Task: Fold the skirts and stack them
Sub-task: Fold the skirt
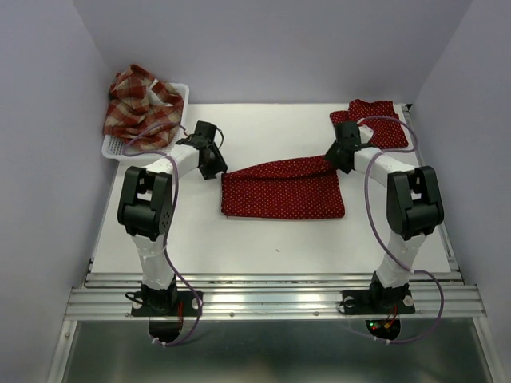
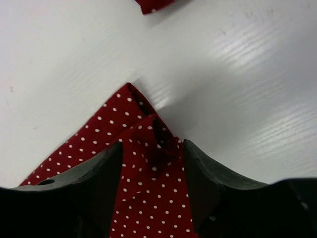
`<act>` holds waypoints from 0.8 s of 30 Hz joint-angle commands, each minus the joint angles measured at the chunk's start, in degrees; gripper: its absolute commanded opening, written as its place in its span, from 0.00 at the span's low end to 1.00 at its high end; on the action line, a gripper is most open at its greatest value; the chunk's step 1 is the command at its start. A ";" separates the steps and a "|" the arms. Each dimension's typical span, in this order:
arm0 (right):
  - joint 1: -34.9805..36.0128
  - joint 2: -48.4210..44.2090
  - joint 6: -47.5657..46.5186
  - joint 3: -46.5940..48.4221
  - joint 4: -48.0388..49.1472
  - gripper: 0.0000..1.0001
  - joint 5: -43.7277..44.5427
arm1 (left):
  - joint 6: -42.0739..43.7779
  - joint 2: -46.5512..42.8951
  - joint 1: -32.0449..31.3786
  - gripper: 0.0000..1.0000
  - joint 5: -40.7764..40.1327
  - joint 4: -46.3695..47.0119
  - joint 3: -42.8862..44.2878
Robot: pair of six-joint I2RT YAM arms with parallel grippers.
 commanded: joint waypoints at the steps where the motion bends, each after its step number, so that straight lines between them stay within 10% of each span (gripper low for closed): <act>1: -0.50 -2.00 -2.07 4.90 1.51 0.65 -1.36 | 0.98 -3.18 0.52 0.51 -1.85 -0.65 2.71; 6: -0.50 -6.31 -5.49 4.29 1.51 1.00 -7.84 | 0.89 -7.39 0.52 0.92 -1.94 -1.00 2.18; 9: -0.50 -9.82 -6.47 0.34 1.33 1.00 -11.73 | 0.89 -9.68 0.43 0.98 -1.68 -0.91 0.60; 24: 3.90 -8.87 -4.54 -8.81 9.41 1.00 -33.96 | -0.51 -25.24 -6.42 0.99 5.09 9.19 -19.17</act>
